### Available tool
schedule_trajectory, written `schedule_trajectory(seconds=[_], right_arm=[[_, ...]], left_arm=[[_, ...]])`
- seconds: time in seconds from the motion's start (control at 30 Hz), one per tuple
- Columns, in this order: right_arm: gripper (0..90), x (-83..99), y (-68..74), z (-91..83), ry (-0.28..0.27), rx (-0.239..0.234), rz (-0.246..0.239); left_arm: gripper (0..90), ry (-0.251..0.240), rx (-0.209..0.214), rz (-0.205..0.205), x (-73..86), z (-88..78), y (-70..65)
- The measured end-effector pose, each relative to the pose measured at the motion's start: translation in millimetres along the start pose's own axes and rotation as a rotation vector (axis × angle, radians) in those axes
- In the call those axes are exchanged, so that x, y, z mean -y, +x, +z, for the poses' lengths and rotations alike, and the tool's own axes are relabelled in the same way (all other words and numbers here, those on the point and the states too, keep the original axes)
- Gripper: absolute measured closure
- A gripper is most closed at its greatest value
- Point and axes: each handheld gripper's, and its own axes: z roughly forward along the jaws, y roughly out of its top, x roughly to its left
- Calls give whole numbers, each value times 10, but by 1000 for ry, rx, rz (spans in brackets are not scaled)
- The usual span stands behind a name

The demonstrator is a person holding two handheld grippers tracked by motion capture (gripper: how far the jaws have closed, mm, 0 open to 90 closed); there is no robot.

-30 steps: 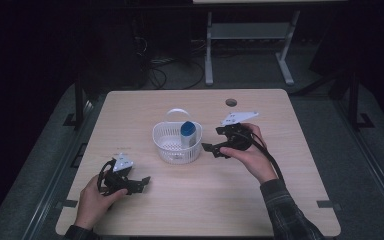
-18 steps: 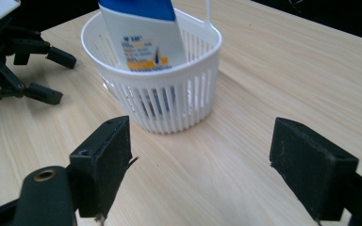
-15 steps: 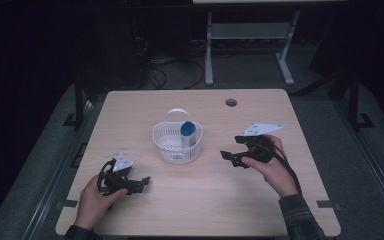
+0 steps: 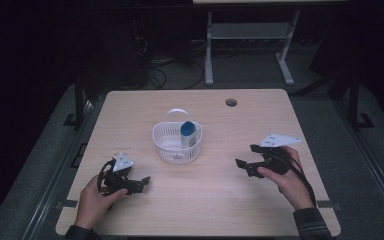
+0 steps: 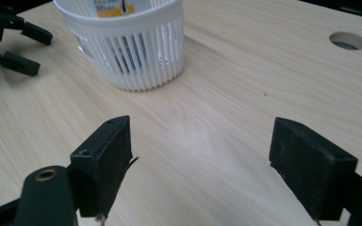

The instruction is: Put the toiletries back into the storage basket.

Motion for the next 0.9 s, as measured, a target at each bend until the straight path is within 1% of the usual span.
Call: schedule_trajectory(seconds=[0.23, 0.47, 0.57, 0.77, 0.83, 0.9], right_arm=[[208, 238, -33, -123, 35, 34, 16], [208, 493, -76, -215, 66, 74, 53], [208, 590, -89, -238, 81, 97, 67], [208, 772, -137, -263, 118, 147, 81], [195, 829, -156, -260, 138, 173, 71], [196, 879, -178, -252, 154, 193, 77]], left_arm=[[127, 0, 0, -1, 0, 0, -1], [127, 0, 0, 0, 0, 0, 0], [127, 0, 0, 0, 0, 0, 0], [126, 1, -1, 1, 0, 0, 0], [127, 1, -1, 2, 0, -1, 1], [127, 1, -1, 2, 0, -1, 1]])
